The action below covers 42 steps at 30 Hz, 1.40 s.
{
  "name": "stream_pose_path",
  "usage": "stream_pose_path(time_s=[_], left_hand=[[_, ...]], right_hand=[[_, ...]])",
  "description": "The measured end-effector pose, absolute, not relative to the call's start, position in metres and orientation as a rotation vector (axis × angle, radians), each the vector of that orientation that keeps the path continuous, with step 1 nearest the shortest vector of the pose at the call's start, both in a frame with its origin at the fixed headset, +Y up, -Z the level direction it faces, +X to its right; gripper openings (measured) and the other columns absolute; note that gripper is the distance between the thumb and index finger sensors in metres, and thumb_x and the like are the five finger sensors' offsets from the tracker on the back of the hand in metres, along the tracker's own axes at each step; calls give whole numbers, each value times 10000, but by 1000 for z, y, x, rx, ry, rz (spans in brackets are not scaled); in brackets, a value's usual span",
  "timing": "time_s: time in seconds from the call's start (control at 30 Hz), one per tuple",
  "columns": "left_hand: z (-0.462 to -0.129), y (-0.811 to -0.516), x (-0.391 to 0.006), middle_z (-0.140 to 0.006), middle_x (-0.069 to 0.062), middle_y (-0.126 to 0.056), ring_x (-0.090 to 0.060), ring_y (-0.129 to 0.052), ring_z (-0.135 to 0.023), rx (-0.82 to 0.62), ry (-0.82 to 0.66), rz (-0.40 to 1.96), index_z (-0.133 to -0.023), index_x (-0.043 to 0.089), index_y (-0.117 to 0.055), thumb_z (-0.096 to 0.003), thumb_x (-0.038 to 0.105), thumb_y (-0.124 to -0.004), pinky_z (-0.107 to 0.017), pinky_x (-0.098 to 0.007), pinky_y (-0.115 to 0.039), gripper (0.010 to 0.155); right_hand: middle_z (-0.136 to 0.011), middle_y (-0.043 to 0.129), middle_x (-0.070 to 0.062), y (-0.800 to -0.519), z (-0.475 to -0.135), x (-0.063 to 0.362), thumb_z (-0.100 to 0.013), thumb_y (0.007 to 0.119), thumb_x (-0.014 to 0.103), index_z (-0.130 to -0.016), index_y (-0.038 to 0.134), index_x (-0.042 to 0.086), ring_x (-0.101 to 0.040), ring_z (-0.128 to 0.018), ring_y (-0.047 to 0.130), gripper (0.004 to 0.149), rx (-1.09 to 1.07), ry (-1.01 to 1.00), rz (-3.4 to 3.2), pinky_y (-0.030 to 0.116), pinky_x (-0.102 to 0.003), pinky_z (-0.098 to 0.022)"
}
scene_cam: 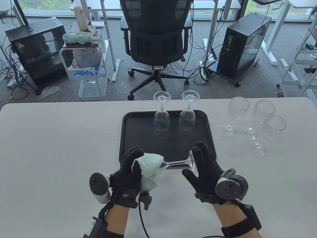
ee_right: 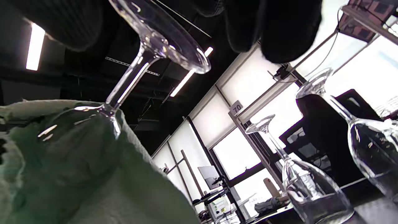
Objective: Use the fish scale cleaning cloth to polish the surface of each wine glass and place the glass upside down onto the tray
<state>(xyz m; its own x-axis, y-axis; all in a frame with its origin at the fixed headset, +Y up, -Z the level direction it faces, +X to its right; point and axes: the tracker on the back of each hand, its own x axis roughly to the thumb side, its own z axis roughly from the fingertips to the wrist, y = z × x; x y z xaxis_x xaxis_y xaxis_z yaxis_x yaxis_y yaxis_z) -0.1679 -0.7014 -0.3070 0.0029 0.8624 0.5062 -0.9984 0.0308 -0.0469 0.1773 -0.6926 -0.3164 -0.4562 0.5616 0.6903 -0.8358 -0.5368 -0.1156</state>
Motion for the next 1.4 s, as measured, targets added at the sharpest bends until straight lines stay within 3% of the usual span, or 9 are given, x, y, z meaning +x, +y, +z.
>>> stream_pose_path(time_s=[0.07,0.17,0.3,0.4,0.6,0.77,0.9,1.1,1.4], left_hand=[[-306,-700,-166,-1124,-49,-569,-381,-665,-992,353,-486,1517,-1012,302,-636,-529,626,-717,-571,-648,-779,587],[-304,-697,-162,-1128,-46,-562,-370,-663,-995,373,-515,1499,-1011,307,-635,-525,635,-710,-573,-641,-779,591],[-300,-692,-157,-1144,-34,-528,-350,-619,-1023,427,-589,1388,-1011,319,-635,-509,648,-724,-610,-640,-752,607],[-301,-692,-158,-1132,-41,-556,-355,-655,-994,412,-581,1312,-1005,324,-639,-511,651,-719,-573,-625,-782,597],[-305,-697,-159,-1133,-54,-566,-373,-676,-982,279,-563,1455,-1015,310,-639,-537,644,-704,-552,-627,-797,587],[-302,-697,-153,-1141,-43,-548,-363,-658,-995,340,-573,1453,-1017,327,-632,-527,655,-703,-567,-621,-786,594],[-301,-695,-156,-1135,-38,-564,-362,-672,-991,369,-531,1374,-1007,330,-649,-525,652,-706,-563,-622,-792,582],[-306,-697,-157,-1137,-50,-569,-374,-677,-989,277,-531,1489,-1014,318,-653,-541,645,-705,-557,-629,-794,577],[-304,-693,-162,-1136,-37,-578,-363,-683,-989,369,-548,1392,-1003,330,-666,-529,649,-692,-562,-618,-787,571]], right_hand=[[-1116,574,-119,-698,-320,178,-471,848,623,-1079,282,455,-387,-731,943,847,747,-515,1901,880,-481,-451],[-1046,586,-138,-701,-320,172,-469,862,588,-1084,435,418,-310,-547,947,767,672,-474,1792,885,-379,-340],[-950,676,-156,-708,-325,172,-469,759,747,-1078,473,343,-208,-388,967,785,500,-243,1774,881,-291,-200],[-956,636,-213,-707,-323,172,-501,731,704,-1091,431,255,-341,-484,923,799,506,-141,1800,852,-412,-290],[-1062,521,-145,-689,-305,171,-470,760,668,-1063,175,287,-317,-644,931,916,930,-832,2106,897,-423,-433],[-944,665,-172,-693,-314,172,-510,694,674,-1080,382,307,-246,-453,944,745,629,-470,1950,892,-338,-265],[-985,610,-222,-697,-321,173,-515,744,660,-1103,349,260,-345,-507,917,814,590,-150,1886,861,-432,-314],[-1077,490,-153,-681,-303,174,-467,808,639,-1068,176,284,-325,-665,909,942,982,-880,2163,887,-435,-454],[-989,602,-218,-694,-315,166,-518,723,664,-1096,399,261,-365,-493,906,776,576,-184,1854,845,-424,-289]])
